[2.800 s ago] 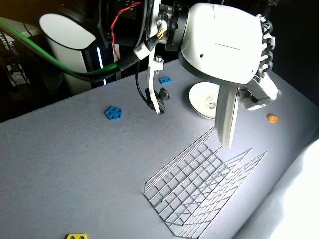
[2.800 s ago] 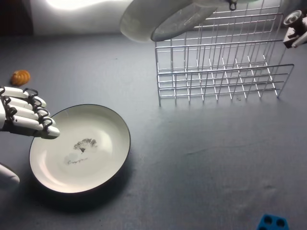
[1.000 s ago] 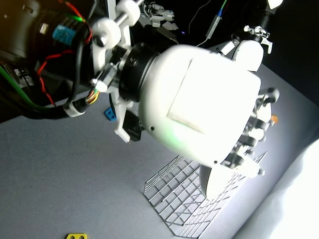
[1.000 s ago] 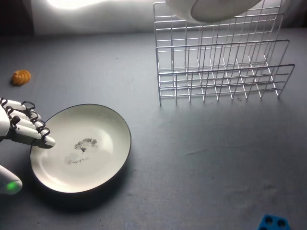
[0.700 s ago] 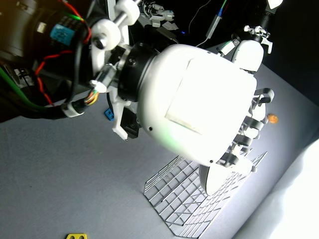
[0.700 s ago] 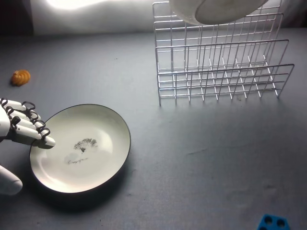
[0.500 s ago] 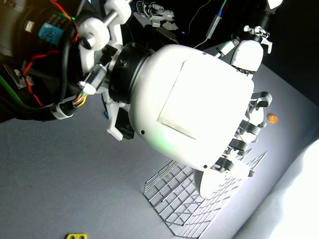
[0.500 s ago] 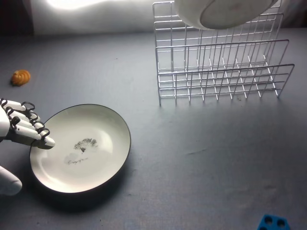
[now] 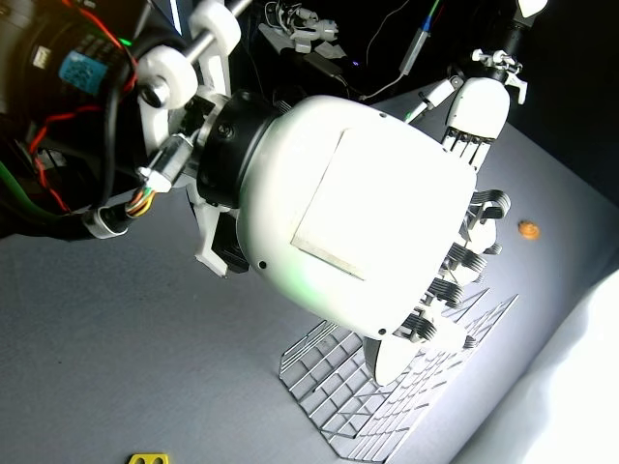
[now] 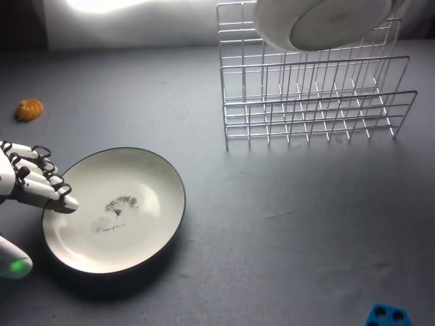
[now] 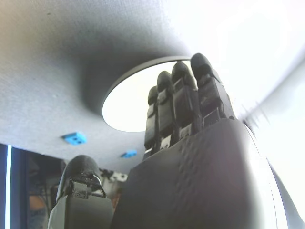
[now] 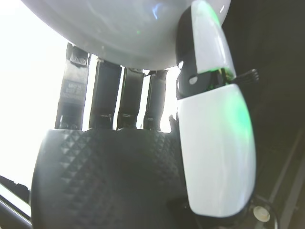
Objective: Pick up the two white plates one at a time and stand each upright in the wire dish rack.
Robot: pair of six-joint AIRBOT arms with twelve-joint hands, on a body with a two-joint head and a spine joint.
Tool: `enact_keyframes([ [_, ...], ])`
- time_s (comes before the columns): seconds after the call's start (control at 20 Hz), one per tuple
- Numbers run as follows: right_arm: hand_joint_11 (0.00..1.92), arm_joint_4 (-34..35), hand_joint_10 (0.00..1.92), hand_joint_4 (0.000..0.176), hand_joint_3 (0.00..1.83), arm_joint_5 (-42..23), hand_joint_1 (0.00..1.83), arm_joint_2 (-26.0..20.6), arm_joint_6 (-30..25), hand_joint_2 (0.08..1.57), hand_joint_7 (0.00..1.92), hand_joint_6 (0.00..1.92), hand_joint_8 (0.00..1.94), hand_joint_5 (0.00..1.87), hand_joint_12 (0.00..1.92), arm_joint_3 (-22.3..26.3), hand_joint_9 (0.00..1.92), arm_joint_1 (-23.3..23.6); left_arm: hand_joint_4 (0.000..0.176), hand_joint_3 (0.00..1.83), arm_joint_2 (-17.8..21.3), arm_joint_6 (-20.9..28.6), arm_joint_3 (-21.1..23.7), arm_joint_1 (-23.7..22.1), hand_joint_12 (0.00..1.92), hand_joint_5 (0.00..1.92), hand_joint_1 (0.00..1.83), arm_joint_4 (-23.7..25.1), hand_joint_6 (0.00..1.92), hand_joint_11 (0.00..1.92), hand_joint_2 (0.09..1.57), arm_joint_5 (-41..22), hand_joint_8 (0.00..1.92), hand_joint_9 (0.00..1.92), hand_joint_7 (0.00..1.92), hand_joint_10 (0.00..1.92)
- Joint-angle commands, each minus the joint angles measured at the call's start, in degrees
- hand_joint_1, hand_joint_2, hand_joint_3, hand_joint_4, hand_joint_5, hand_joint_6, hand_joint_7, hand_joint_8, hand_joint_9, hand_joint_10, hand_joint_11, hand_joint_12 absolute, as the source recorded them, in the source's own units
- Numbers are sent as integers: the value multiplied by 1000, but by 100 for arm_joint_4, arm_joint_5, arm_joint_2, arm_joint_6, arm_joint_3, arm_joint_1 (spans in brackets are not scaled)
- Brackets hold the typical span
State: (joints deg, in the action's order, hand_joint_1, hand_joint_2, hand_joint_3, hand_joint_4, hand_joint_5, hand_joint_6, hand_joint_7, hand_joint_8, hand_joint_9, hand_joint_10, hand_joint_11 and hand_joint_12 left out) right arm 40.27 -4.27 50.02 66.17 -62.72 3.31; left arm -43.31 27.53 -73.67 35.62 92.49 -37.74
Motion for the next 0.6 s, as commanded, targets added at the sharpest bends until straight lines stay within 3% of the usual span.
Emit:
enact_keyframes([
  [0.0, 595, 41, 6, 12, 0, -661, 1204, -36, -112, 1149, 918, 1142, 1030, 922, 1127, -59, 1101, 87, 0, 0, 34, 20, -23, -5, 297, 213, 0, -202, 1, 0, 1099, -42, 1, 226, 253, 1],
  [0.2, 565, 41, 0, 4, 1, -633, 1203, -2, -185, 1154, 899, 1150, 1049, 922, 1133, -127, 1077, 89, 0, 0, 19, 20, -33, 7, 310, 213, 0, -202, 0, 0, 1099, -42, 0, 215, 243, 0],
  [0.55, 548, 43, 4, 11, 2, -265, 1201, 227, -476, 1156, 904, 1159, 1051, 912, 1155, -555, 1082, 104, 0, 0, 16, 20, -32, 13, 326, 235, 0, -196, 1, 0, 1097, -42, 1, 233, 267, 1],
])
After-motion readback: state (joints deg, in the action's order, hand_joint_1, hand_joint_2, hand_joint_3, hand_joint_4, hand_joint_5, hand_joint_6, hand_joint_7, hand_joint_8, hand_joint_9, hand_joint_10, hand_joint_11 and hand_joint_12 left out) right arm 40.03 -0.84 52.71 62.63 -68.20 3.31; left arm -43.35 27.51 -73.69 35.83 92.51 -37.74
